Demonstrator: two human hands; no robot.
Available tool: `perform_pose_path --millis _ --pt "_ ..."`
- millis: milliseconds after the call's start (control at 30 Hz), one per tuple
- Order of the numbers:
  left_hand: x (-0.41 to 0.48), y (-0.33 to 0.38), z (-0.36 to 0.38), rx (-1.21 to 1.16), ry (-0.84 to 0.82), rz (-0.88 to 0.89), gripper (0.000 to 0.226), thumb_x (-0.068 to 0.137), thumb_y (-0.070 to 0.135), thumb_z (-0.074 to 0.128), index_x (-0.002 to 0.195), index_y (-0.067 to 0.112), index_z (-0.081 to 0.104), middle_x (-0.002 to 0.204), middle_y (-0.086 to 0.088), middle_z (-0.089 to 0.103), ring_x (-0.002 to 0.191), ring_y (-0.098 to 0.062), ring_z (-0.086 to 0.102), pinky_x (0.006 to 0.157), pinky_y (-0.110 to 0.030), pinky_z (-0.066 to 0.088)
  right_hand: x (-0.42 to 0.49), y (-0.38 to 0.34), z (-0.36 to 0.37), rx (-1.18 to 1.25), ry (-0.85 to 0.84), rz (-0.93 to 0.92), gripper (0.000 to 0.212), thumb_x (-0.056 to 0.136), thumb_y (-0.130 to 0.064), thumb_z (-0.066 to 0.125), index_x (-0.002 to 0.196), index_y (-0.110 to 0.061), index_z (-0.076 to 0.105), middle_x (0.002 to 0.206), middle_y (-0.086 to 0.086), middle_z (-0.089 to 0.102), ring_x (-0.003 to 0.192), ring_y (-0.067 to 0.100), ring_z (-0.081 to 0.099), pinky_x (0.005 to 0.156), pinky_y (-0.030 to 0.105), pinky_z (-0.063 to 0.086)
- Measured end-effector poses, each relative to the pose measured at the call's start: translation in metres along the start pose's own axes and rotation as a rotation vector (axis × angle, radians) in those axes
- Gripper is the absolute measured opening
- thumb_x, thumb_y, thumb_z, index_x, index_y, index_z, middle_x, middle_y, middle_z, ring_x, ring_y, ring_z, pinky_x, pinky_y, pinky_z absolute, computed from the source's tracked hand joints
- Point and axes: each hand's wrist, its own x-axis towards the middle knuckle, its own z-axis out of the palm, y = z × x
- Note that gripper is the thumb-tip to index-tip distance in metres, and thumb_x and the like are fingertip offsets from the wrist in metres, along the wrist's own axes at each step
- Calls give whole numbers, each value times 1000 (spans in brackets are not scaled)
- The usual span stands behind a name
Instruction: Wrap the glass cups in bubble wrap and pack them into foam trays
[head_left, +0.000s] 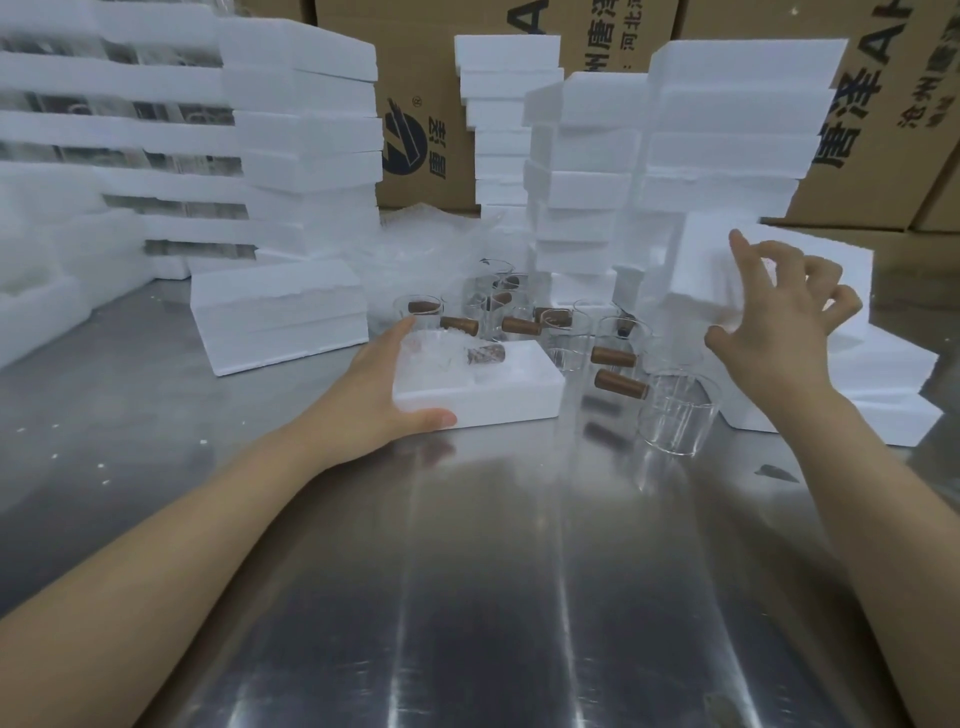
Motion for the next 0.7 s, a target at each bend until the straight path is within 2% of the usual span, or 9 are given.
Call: perform_pose_path --millis 100,267,400,533,700 --pt "0 0 0 -2 -4 3 113 67 57 78 153 30 9 158 7 19 143 -10 18 107 -22 18 -1 1 3 -55 -30 19 82 68 -7 75 140 -20 38 147 10 29 139 31 16 109 55 8" --pt "0 0 0 3 -9 3 112 67 58 77 152 30 10 158 6 20 142 -11 18 106 -23 18 -1 -2 10 -76 90 15 60 72 -7 69 128 -15 49 136 9 46 130 30 36 111 57 10" --pt "1 -2 1 7 -10 3 111 68 57 77 152 30 10 157 6 21 142 -11 18 106 -22 17 -5 -2 12 -80 140 -37 52 82 -15 62 132 -13 49 141 8 47 135 30 36 115 53 7" --pt "1 -3 1 3 -16 5 112 68 59 77 152 31 9 158 7 20 142 -10 18 106 -22 17 -1 -12 0 -100 314 -148 47 88 -23 55 134 -14 51 142 7 50 134 30 41 116 54 12" --pt "0 -2 1 45 -3 49 108 62 72 71 149 40 15 153 11 28 139 -9 24 104 -22 23 -6 -63 -27 20 546 -348 45 84 -20 62 128 -14 55 136 7 56 127 29 50 113 55 23"
